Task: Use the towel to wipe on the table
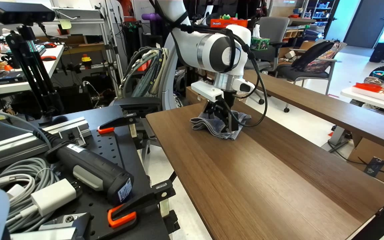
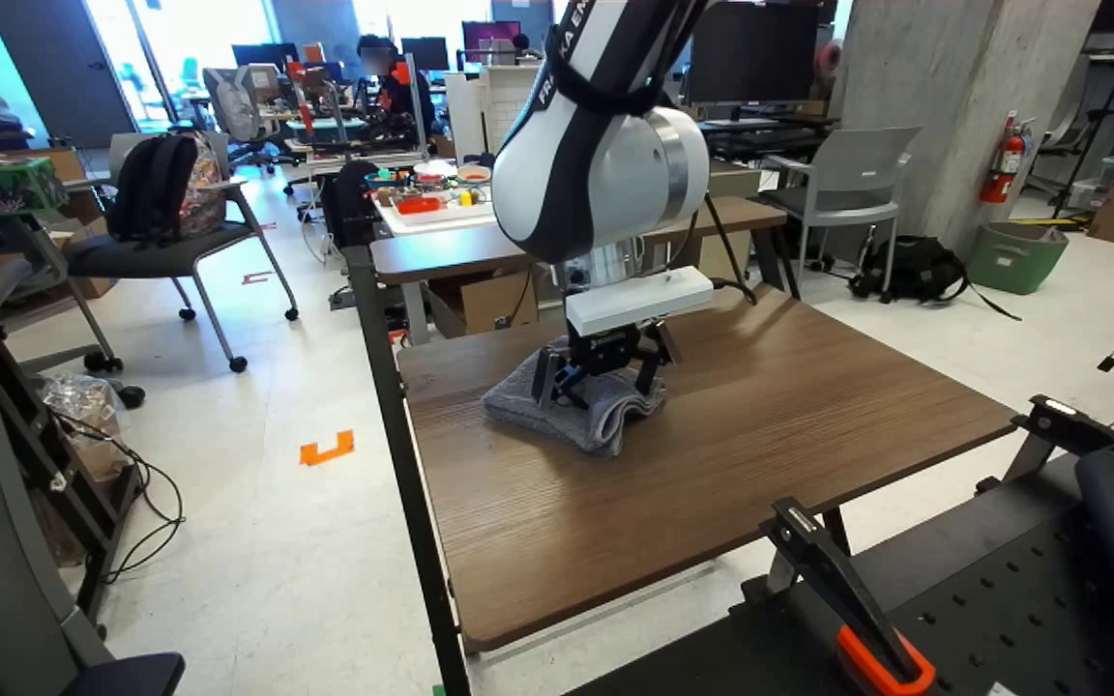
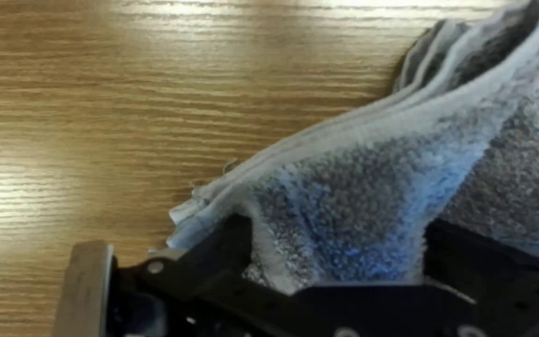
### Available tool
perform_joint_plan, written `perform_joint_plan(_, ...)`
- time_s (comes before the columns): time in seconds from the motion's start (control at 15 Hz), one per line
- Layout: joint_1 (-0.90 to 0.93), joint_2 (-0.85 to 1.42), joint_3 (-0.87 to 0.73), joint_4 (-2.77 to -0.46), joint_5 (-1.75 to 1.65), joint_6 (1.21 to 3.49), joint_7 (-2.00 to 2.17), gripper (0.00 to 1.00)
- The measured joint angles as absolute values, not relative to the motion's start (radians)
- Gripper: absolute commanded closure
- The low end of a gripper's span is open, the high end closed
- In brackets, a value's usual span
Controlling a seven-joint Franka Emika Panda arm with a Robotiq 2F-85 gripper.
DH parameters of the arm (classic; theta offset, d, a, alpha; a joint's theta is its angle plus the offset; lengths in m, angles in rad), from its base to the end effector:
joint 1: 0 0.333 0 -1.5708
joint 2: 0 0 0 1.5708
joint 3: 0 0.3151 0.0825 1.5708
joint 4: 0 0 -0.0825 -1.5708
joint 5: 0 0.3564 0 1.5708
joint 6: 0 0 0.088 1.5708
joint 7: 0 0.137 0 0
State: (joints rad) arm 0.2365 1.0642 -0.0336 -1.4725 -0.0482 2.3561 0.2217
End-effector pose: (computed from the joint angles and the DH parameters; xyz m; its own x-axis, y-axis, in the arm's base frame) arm 0.6349 0.1309 0.0173 0.9862 0.0247 -0.1639 0.0407 -0.9946 0.0951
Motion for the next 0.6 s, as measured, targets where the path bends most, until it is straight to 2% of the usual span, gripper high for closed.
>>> perform_joint_plan(0.2, 0.237, 1.023, -0.029, -1.502, -0.043, 2.356, 0.245, 0.0)
perform_joint_plan(0.6, 0.234, 0.836, -0.012, -1.714, -0.043, 2.354, 0.226, 0.0)
